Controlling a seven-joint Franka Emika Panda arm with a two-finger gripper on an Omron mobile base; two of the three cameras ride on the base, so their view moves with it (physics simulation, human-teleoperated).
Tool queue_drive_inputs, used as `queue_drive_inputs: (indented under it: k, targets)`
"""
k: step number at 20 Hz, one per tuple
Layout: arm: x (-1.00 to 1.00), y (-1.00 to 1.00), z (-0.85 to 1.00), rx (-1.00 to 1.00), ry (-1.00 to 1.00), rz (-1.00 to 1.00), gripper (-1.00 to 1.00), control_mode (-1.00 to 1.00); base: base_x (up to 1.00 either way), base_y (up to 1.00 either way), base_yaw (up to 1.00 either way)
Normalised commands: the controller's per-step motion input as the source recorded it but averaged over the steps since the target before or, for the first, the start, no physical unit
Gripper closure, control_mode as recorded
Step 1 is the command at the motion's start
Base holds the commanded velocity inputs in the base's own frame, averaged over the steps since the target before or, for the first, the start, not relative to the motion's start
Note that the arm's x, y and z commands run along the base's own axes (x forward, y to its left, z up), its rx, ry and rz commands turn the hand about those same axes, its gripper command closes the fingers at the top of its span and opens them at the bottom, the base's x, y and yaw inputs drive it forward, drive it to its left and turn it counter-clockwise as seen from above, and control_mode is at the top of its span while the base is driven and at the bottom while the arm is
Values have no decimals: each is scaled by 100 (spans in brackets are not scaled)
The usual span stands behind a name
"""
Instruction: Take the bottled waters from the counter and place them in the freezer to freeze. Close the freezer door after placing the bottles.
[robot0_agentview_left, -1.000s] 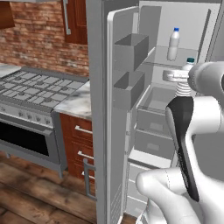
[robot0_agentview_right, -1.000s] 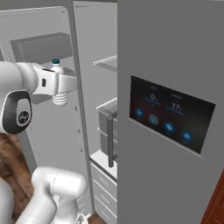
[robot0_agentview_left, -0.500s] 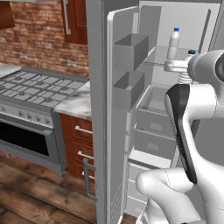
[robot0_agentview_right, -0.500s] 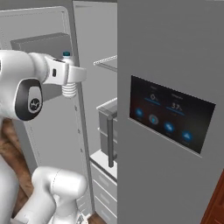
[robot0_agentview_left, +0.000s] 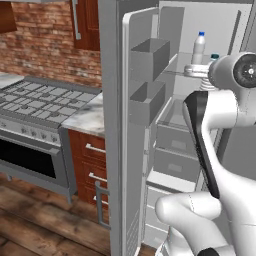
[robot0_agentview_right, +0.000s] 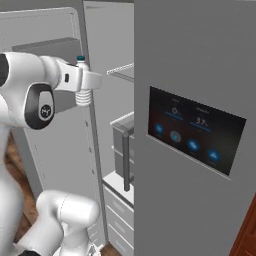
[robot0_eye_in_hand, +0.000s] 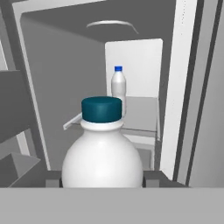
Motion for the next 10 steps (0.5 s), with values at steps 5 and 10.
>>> queue_drive_inputs:
  k: [5,10]
  targets:
    - [47,-2,0,1,5,-1,100,-100,0,0,0]
    - [49,-13,0,0,3,-1,100,-100,0,0,0]
